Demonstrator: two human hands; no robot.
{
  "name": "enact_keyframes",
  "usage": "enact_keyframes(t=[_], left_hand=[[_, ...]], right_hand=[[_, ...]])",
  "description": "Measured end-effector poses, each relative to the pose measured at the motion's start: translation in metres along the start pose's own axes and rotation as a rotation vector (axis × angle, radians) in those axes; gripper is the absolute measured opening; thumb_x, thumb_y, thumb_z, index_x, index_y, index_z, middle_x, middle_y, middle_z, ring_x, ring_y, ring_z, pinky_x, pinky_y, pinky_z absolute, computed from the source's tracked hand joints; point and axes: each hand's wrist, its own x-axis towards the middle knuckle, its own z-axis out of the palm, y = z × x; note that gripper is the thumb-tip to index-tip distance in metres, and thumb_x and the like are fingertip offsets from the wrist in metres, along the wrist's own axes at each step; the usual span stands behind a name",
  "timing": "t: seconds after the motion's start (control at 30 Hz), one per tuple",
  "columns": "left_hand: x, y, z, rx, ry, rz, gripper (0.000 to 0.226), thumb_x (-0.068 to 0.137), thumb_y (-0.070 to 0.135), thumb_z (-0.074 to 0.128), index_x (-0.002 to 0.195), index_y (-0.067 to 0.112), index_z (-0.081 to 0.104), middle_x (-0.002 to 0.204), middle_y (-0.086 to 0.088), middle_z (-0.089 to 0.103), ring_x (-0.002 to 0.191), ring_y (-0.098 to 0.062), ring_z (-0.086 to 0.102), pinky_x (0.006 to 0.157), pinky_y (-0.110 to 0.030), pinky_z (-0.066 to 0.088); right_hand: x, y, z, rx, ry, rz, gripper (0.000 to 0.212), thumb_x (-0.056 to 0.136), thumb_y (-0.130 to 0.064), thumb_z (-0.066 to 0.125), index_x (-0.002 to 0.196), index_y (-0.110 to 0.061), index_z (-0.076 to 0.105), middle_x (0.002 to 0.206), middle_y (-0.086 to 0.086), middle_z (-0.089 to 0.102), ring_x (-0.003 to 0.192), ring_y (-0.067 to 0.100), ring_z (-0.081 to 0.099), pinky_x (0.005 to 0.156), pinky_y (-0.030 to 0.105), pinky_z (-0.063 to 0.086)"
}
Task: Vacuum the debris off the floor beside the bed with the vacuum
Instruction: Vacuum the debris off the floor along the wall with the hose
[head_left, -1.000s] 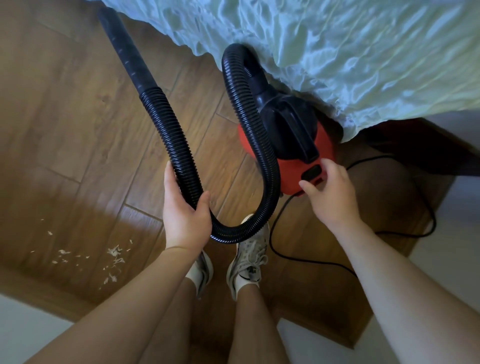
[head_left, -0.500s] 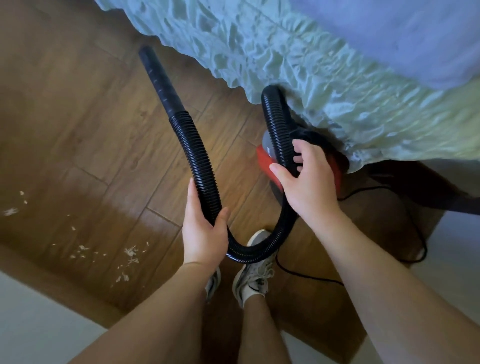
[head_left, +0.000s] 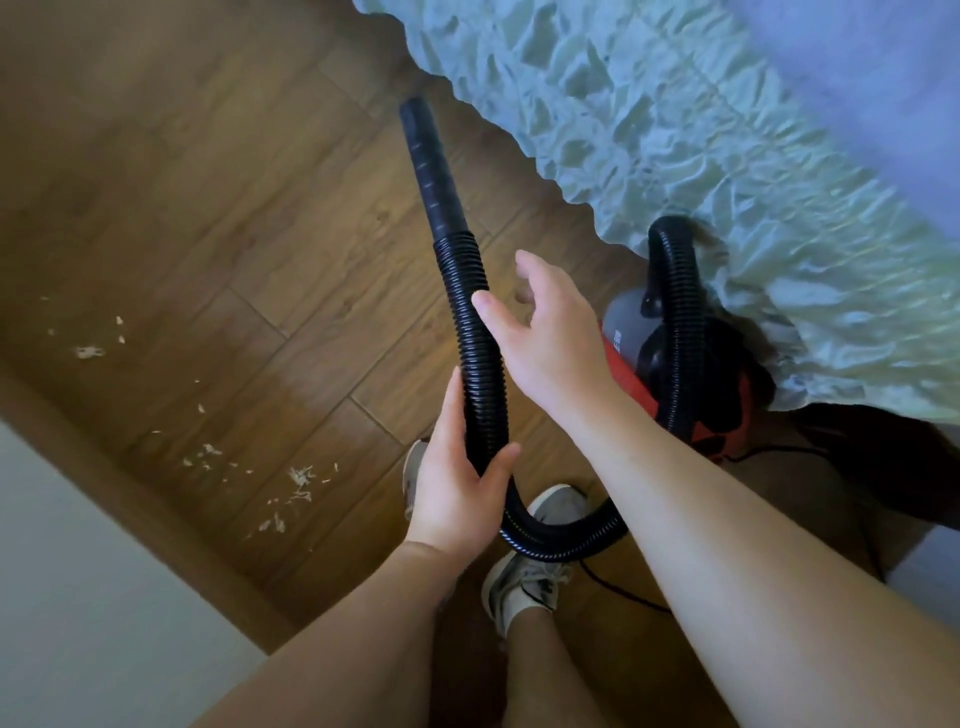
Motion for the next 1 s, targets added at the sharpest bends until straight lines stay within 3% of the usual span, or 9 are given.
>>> enact_keyframes(t=[0.13,0.23,0.37,0.47,0.63,0.77,0.83,0.9,1.0], left_hand=[[-0.002,-0.001,-0.012,-0.048,-0.008,0.011,0.089,0.095,0.011,0.067,0.16,0.042,0.013,0.157,0.02,0.039,0.146,-0.004,0.036,0.119,-0.048,0.037],[0.0,-0.001,-0.02,-0.079,0.003,-0.009,0.088,0.095,0.011,0.067,0.16,0.039,0.015,0.156,0.022,0.04,0.145,-0.001,0.036,0.119,-0.047,0.037],[0.005,0.002,-0.034,-0.141,-0.01,-0.035,0.088,0.095,0.01,0.068,0.16,0.038,0.016,0.153,0.026,0.042,0.142,0.005,0.038,0.12,-0.041,0.037],[0.009,0.002,-0.045,-0.189,-0.006,-0.056,0.087,0.095,0.012,0.069,0.159,0.038,0.017,0.147,0.037,0.041,0.139,0.011,0.038,0.119,-0.03,0.036],[0.017,0.006,-0.068,-0.282,0.047,-0.131,0.084,0.092,0.016,0.073,0.155,0.041,0.023,0.124,0.054,0.046,0.125,0.019,0.046,0.1,-0.008,0.04],[0.025,0.009,-0.087,-0.375,0.144,-0.16,0.069,0.092,0.018,0.073,0.15,0.038,0.039,0.127,0.031,0.061,0.121,0.007,0.056,0.106,-0.029,0.048],[0.028,0.01,-0.096,-0.422,0.157,-0.184,0.071,0.092,0.015,0.072,0.151,0.038,0.04,0.127,0.028,0.062,0.121,0.005,0.057,0.107,-0.036,0.05],[0.031,0.007,-0.103,-0.472,0.173,-0.208,0.072,0.091,0.012,0.072,0.151,0.038,0.041,0.126,0.026,0.064,0.12,0.001,0.059,0.104,-0.038,0.052],[0.034,0.004,-0.11,-0.554,0.202,-0.248,0.073,0.091,0.004,0.071,0.149,0.038,0.042,0.119,0.02,0.068,0.108,0.0,0.066,0.095,-0.03,0.057]], right_hand=[[0.004,-0.02,0.018,0.007,-0.1,0.005,0.071,0.095,-0.054,0.055,0.153,-0.018,0.036,0.148,-0.002,0.05,0.13,0.015,0.052,0.107,0.041,0.045],[0.009,-0.03,0.026,-0.002,-0.152,0.019,0.069,0.095,-0.053,0.055,0.153,-0.02,0.037,0.14,-0.004,0.057,0.121,0.013,0.057,0.102,0.031,0.045],[0.018,-0.044,0.034,-0.024,-0.203,0.038,0.059,0.097,-0.047,0.056,0.15,-0.023,0.042,0.103,-0.021,0.058,0.087,-0.006,0.056,0.072,0.006,0.037],[0.024,-0.059,0.043,-0.055,-0.236,0.017,0.051,0.098,-0.044,0.057,0.145,-0.026,0.047,0.09,-0.028,0.052,0.083,-0.011,0.054,0.069,0.003,0.038],[0.038,-0.086,0.065,-0.112,-0.312,-0.062,0.053,0.097,-0.046,0.056,0.146,-0.027,0.047,0.127,-0.014,0.063,0.117,0.002,0.054,0.099,0.026,0.046],[0.05,-0.105,0.081,-0.169,-0.371,-0.102,0.057,0.097,-0.047,0.056,0.149,-0.027,0.044,0.138,-0.01,0.059,0.128,0.008,0.052,0.107,0.034,0.045],[0.055,-0.114,0.088,-0.188,-0.407,-0.125,0.057,0.097,-0.047,0.056,0.15,-0.028,0.043,0.14,-0.01,0.058,0.129,0.008,0.051,0.108,0.034,0.044],[0.059,-0.122,0.098,-0.216,-0.448,-0.14,0.059,0.097,-0.047,0.055,0.151,-0.027,0.041,0.144,-0.009,0.055,0.132,0.009,0.049,0.109,0.032,0.042],[0.066,-0.127,0.112,-0.254,-0.502,-0.152,0.061,0.097,-0.049,0.056,0.152,-0.028,0.04,0.146,-0.008,0.054,0.133,0.011,0.049,0.108,0.032,0.042]])
